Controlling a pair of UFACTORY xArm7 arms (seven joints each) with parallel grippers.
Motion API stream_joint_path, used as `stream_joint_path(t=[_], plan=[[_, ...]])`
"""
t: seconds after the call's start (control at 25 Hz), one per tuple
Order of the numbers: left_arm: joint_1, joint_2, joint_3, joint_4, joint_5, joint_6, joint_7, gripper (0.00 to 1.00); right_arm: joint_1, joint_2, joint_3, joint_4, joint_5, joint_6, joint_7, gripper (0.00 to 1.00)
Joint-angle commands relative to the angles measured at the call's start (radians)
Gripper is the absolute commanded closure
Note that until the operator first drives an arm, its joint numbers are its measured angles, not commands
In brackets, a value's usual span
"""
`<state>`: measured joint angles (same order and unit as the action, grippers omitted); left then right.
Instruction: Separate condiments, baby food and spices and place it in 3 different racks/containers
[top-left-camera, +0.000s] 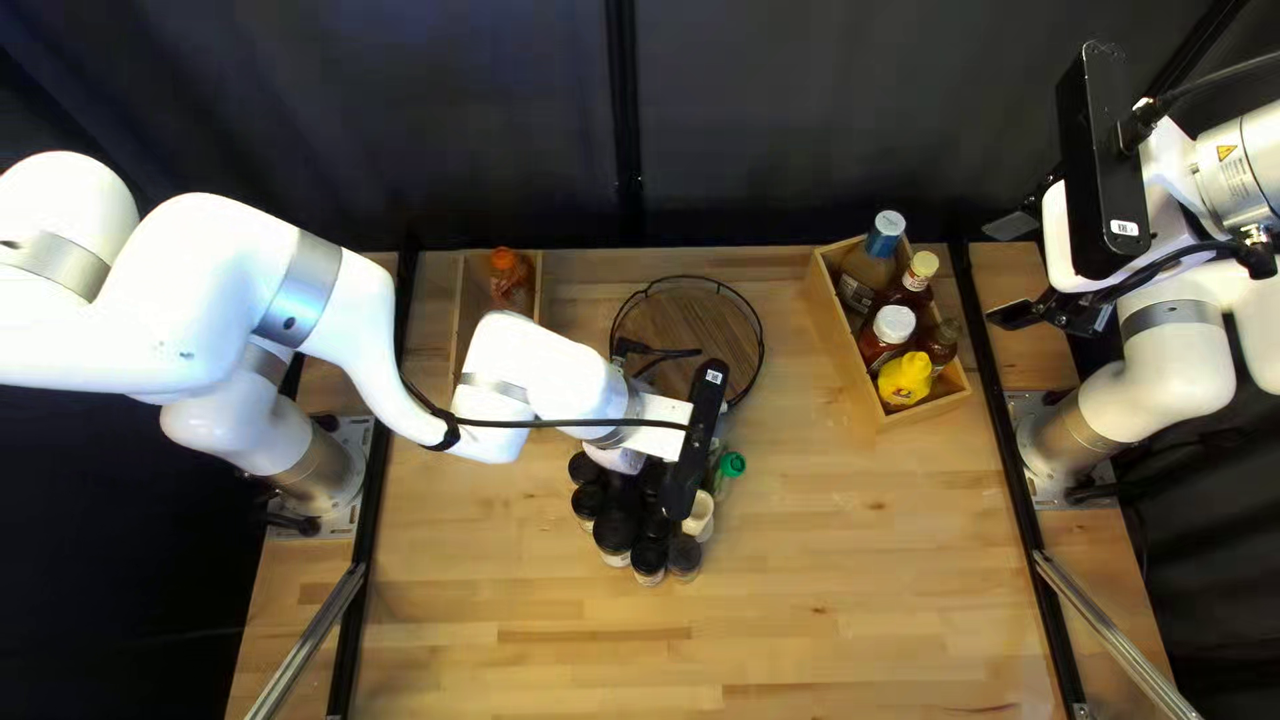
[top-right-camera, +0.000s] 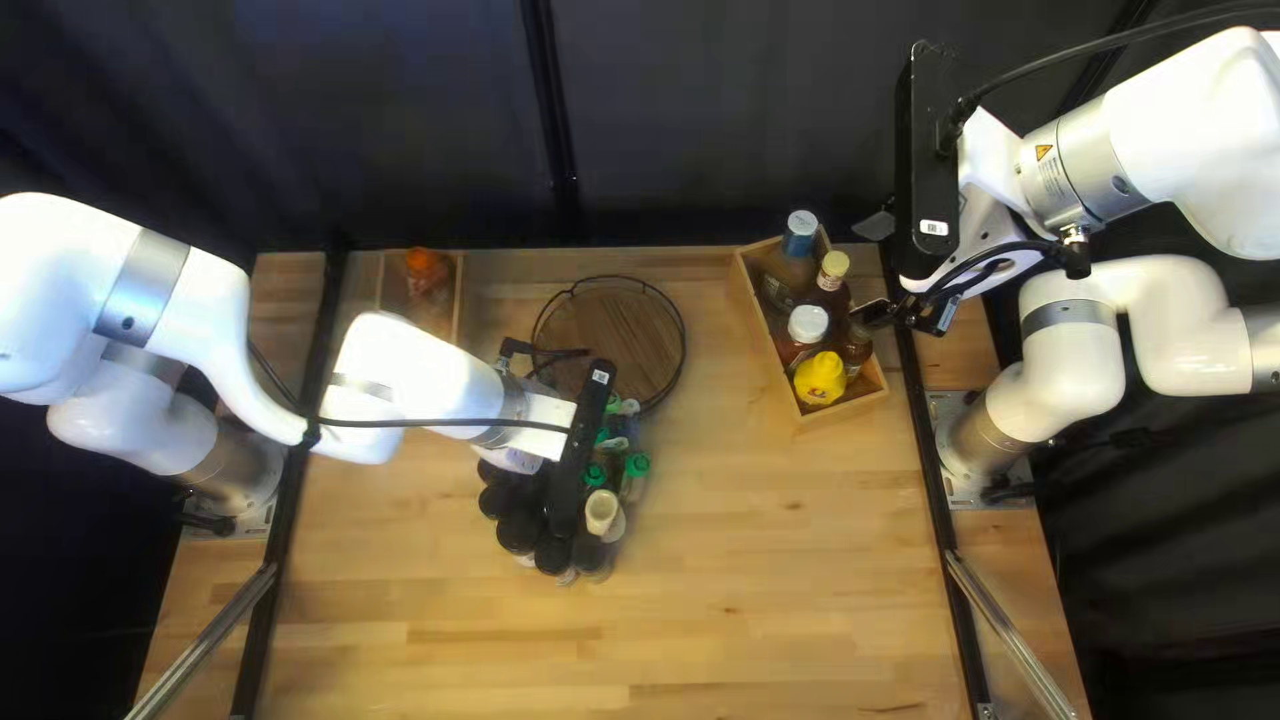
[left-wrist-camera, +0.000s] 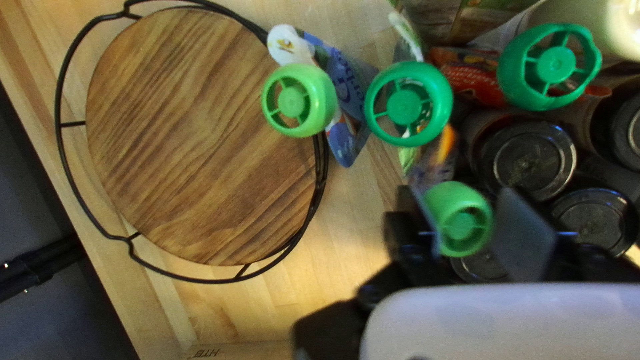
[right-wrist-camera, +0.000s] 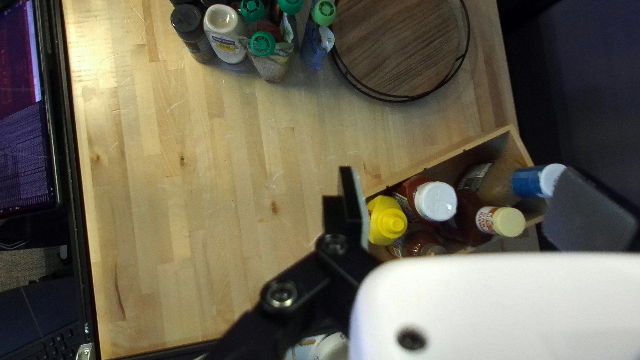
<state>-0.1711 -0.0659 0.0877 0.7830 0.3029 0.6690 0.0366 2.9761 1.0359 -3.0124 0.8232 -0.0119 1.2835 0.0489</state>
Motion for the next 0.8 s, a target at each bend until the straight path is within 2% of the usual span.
stream_joint_path(t=[0.04, 0.24, 0.48, 0.6, 0.8], plan=[[0.001, -0.081, 0.018, 0.043, -0.044, 0.125, 0.076, 1.00, 0.000, 0.000, 0.000, 0.000, 0.000, 0.000, 0.000, 0.00], [-0.002, -0.192, 0.053, 0.132, -0.096, 0.313, 0.207, 1.00, 0.000, 0.000, 0.000, 0.000, 0.000, 0.000, 0.000, 0.00], [0.017, -0.301, 0.097, 0.216, -0.105, 0.495, 0.314, 1.00, 0.000, 0.000, 0.000, 0.000, 0.000, 0.000, 0.000, 0.00], [0.038, -0.351, 0.113, 0.206, -0.085, 0.534, 0.330, 1.00, 0.000, 0.000, 0.000, 0.000, 0.000, 0.000, 0.000, 0.00], [0.103, -0.482, 0.117, 0.095, -0.021, 0.557, 0.280, 1.00, 0.000, 0.000, 0.000, 0.000, 0.000, 0.000, 0.000, 0.00]])
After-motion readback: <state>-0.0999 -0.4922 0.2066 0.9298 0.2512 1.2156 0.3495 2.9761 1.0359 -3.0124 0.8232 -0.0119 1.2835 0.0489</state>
